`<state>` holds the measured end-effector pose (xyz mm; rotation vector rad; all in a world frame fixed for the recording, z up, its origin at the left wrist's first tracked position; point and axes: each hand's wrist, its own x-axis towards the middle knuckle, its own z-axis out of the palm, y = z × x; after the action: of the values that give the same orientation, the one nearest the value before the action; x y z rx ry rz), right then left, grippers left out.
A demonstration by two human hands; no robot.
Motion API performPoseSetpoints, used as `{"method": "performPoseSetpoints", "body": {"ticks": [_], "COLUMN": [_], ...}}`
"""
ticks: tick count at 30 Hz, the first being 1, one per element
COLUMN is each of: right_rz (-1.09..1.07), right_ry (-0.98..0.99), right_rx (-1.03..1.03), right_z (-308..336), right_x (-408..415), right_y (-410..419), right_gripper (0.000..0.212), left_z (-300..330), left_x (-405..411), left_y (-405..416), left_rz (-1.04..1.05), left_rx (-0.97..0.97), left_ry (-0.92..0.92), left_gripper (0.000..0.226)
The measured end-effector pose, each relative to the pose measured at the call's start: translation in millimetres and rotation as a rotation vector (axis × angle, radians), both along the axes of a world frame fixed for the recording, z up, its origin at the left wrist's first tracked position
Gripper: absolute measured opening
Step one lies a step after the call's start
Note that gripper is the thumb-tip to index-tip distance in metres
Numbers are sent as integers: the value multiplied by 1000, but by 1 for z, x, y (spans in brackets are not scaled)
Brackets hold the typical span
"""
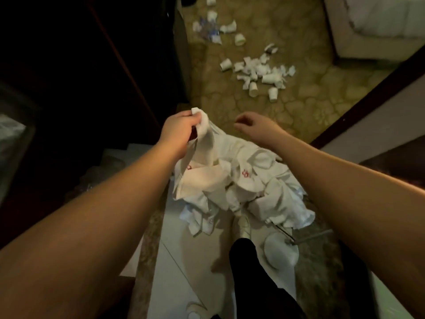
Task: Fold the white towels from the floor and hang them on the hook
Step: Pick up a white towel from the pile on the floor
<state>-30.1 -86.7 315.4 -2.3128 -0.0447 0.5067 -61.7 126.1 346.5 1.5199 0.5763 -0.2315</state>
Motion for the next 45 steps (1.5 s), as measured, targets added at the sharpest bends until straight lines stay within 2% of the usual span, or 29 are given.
{"method": "performPoseSetpoints", "body": {"ticks": [4, 7, 11, 13, 16, 20, 25, 28, 29, 31, 33, 34, 36, 40, 41, 43, 45], "right_rz": [134, 192, 288, 269, 157, 138, 244, 222, 216, 240, 284, 312, 355, 390, 408, 454, 492], "right_ry": [-7, 10, -26, -93, -328, -442, -394, -430, -420, -426, -411, -392, -356, -338, -341, -335, -299], "right_rx": [247, 398, 377, 376, 352, 369, 401, 337, 337, 353, 397, 417, 443, 434, 422, 404, 414], "right_z": [76, 138, 213, 240, 267, 290, 322, 335, 339, 349, 356, 358, 359, 352, 352, 352, 354], "right_x": [-11, -17, -42, -61, -98, -162, -223, -243, -248, -260, -276, -285, -307, -354, -366, -389, -402], "right_y": [42, 59, 77, 86, 102, 132, 166, 172, 170, 166, 163, 162, 161, 166, 168, 173, 178], "right_gripper": [65, 60, 59, 54, 47, 37, 45, 16, 12, 18, 23, 24, 24, 28, 28, 27, 28], "left_z": [84, 144, 215, 248, 289, 330, 365, 382, 386, 390, 395, 396, 400, 399, 398, 399, 399], "left_x": [-5, -24, -64, -88, -124, -162, -202, -231, -243, -269, -297, -311, -338, -394, -409, -442, -470], "left_y": [16, 32, 55, 65, 81, 93, 100, 105, 108, 117, 122, 123, 121, 122, 124, 122, 118], "left_rz": [-170, -324, -358, -325, -144, 30, 178, 234, 263, 327, 409, 436, 435, 490, 496, 514, 523], "left_rx": [78, 70, 75, -16, -188, -160, -54, -68, -83, -82, -74, -28, 182, 389, 394, 272, 236], "left_ry": [-77, -147, -240, -277, -323, -342, -274, -309, -310, -354, -402, -415, -400, -403, -367, -308, -324], "left_gripper": [25, 14, 25, 20, 13, 14, 17, 19, 24, 26, 15, 12, 7, 17, 18, 21, 21]}}
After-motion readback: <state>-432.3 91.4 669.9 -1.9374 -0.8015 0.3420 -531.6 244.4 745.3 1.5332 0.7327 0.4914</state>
